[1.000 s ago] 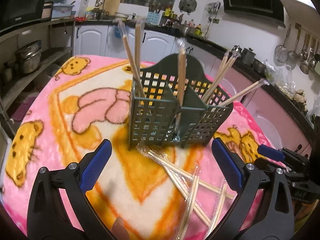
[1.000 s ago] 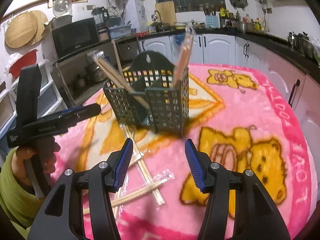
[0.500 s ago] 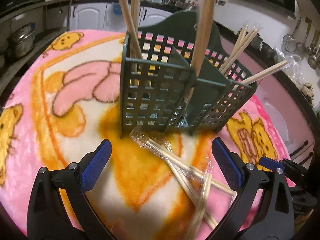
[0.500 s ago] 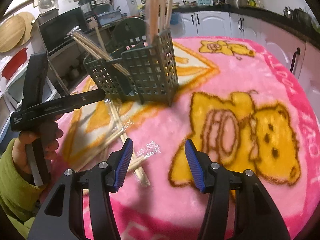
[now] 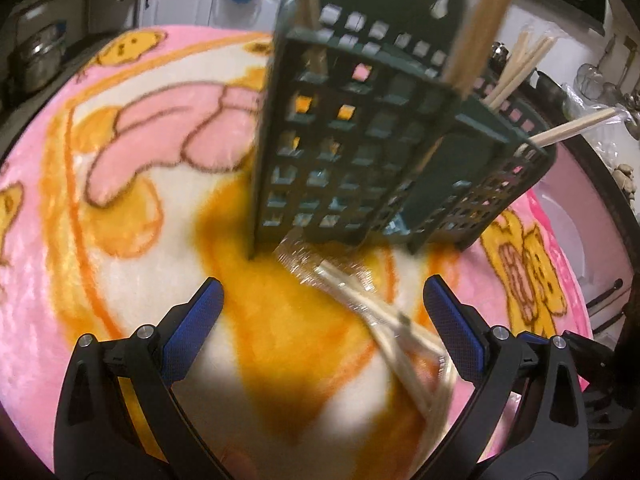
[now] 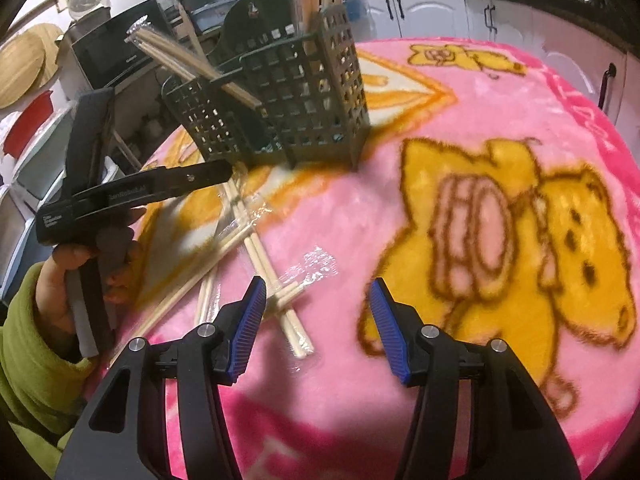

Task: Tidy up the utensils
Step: 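Move both open tools down to the chopstick pile beside the caddy, then close the left tool on a wrapped chopstick while the right tool grasps another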

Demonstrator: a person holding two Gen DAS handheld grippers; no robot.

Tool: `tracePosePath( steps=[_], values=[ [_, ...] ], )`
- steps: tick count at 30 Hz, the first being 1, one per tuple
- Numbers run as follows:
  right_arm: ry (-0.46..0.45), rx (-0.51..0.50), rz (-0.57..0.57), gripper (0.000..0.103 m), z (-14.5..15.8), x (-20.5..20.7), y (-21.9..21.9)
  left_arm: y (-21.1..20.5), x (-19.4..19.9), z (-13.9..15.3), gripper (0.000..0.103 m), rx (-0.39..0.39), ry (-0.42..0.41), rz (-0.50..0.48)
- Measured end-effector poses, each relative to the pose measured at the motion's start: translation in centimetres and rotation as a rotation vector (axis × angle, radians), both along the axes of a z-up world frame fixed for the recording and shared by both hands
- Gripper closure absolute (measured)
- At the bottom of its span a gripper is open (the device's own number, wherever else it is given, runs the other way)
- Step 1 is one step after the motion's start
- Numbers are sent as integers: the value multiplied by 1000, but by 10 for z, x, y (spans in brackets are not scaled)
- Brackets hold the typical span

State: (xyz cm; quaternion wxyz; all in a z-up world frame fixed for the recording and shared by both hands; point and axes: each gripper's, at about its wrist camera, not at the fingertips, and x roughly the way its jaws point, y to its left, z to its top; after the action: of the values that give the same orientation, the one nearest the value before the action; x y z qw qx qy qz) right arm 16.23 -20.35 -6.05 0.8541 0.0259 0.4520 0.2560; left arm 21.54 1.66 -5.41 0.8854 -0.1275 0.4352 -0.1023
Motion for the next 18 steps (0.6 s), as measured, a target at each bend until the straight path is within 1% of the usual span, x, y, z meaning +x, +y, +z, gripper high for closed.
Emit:
tracePosePath(
  steps=[3, 4, 5, 6, 8, 9, 11, 12, 14, 16, 18],
  values=[
    [2, 1, -1, 51, -1, 2, 1, 4, 4, 0, 11, -27, 0, 0],
    [5, 1, -2, 51, -1, 2, 1, 4, 5, 0, 13, -30, 1, 1],
    [5, 0, -1, 51, -1, 3, 2, 5, 7, 0, 20, -29, 2, 9],
    [4, -2, -1, 51, -1, 3, 2, 5, 8, 0, 23, -29, 5, 21],
    [5, 0, -1, 52, -1, 2, 2, 7, 9, 1, 32, -44, 10, 38],
    [8, 1, -4, 53, -2, 3, 2, 9, 10, 1, 35, -44, 13, 51],
    [12, 4, -10, 58, -3, 6, 2, 13, 10, 2, 46, -52, 19, 74],
    [13, 6, -12, 59, -2, 7, 2, 14, 10, 2, 48, -58, 21, 83],
    [15, 7, -12, 63, -2, 8, 3, 18, 7, 2, 56, -88, 30, 100],
    [16, 8, -6, 67, -3, 9, 4, 22, 7, 2, 63, -121, 39, 97],
    [19, 14, -1, 71, -3, 9, 5, 21, 8, 1, 64, -157, 57, 92]
  ],
)
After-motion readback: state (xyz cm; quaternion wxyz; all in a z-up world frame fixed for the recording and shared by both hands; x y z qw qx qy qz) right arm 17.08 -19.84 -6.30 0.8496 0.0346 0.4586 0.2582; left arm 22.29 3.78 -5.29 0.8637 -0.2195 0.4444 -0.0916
